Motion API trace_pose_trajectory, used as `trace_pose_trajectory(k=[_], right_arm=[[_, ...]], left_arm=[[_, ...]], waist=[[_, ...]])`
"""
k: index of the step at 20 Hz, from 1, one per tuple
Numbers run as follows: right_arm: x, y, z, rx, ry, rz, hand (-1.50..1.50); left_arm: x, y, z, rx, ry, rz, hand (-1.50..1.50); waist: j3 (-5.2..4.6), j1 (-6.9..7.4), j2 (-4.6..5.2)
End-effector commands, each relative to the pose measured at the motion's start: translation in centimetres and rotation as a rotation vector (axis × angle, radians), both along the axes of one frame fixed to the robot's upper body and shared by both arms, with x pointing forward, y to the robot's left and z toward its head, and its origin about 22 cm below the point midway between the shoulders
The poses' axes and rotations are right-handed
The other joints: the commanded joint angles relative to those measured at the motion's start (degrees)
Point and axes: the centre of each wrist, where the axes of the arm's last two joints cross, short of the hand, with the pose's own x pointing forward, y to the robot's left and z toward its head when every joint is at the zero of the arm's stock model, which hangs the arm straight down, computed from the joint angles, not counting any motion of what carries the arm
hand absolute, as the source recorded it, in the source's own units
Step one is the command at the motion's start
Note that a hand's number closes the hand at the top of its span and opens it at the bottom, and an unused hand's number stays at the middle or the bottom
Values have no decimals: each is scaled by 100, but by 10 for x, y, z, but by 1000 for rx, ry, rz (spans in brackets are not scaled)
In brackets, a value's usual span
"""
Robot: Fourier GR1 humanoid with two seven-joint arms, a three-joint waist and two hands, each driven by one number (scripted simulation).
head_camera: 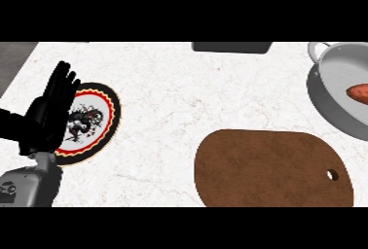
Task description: Pick the sweet potato from the cutting board and place it in the pot
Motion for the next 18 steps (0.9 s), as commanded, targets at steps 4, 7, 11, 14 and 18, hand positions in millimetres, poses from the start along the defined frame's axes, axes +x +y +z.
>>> trace_pose_trajectory(k=[4,7,11,14,18], right_arm=[[18,8,-27,81,244,-13,-150],[16,12,-45,143,297,73,-150],[22,15,-44,293,343,182,-150],[26,18,-45,508,279,239,-150],[18,-5,-22,657,256,230,-150]], left_arm=[[12,-6,4,-9,-7,-5,0],[1,-11,4,-25,-17,-11,0],[4,-3,16,-11,-22,-9,0],[-1,1,1,-1,-1,-13,0],[0,2,4,-13,-9,-6,0]], waist=[[4,20,43],[19,138,65],[20,105,50],[20,96,51],[21,70,61]])
